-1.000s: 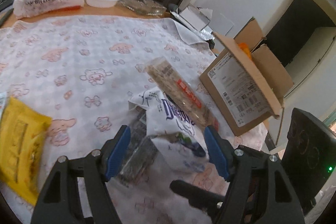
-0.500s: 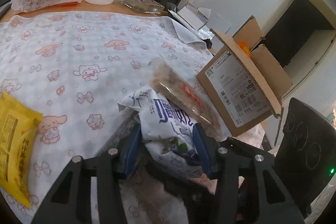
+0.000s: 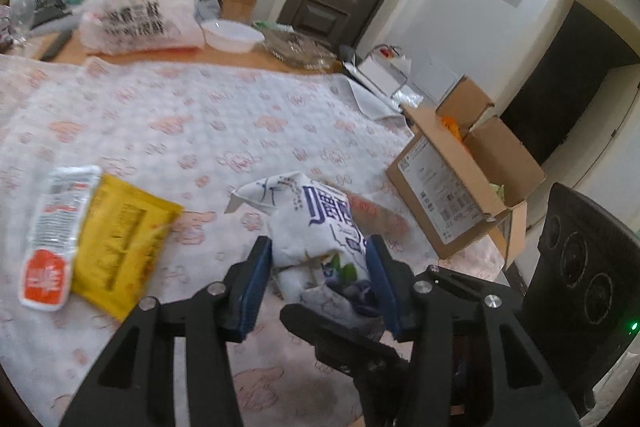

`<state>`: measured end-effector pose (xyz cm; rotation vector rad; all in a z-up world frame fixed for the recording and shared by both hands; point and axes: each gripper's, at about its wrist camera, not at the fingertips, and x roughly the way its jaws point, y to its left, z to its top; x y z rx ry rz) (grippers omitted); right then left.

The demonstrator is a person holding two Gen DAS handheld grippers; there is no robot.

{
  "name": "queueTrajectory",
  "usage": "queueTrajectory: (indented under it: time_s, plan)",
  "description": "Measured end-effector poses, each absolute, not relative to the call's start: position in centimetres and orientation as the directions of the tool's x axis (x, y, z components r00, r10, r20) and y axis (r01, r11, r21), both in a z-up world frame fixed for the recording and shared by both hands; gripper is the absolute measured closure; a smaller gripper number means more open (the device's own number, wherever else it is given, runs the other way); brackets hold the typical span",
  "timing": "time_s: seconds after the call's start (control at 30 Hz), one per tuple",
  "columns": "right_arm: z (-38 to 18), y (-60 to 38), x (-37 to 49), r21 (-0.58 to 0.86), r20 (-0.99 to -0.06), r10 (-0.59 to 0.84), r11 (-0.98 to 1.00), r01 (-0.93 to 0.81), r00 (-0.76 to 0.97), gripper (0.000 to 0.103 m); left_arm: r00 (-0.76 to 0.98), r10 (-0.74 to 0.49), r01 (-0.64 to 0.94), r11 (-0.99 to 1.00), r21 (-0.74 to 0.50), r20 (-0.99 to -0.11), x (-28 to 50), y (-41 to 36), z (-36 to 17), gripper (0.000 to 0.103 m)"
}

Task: Organize snacks
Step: 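Carry the white bag into the box and open the left gripper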

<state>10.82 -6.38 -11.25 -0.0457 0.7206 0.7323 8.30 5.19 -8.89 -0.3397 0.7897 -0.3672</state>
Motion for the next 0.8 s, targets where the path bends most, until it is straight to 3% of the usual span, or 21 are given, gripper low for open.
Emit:
queueTrajectory:
  time_s: [0.47,0.8]
  plan:
    - [-4.4,-7.5,7.1,0.16,-0.477,0.656,0.719,-0.677,0.584,0.075,0.755,-0.381,0.22,0.914,-0.341,-0.534,4.4,4.3,-1.3,0.058]
    - [-0.9,-15.6,7.7,0.166,-0.388,0.639,0.758,-0.631,0.664,0.075,0.756,-0.397,0.315,0.918,-0.242,-0.52,6.3,-4.4,3.6,0.058]
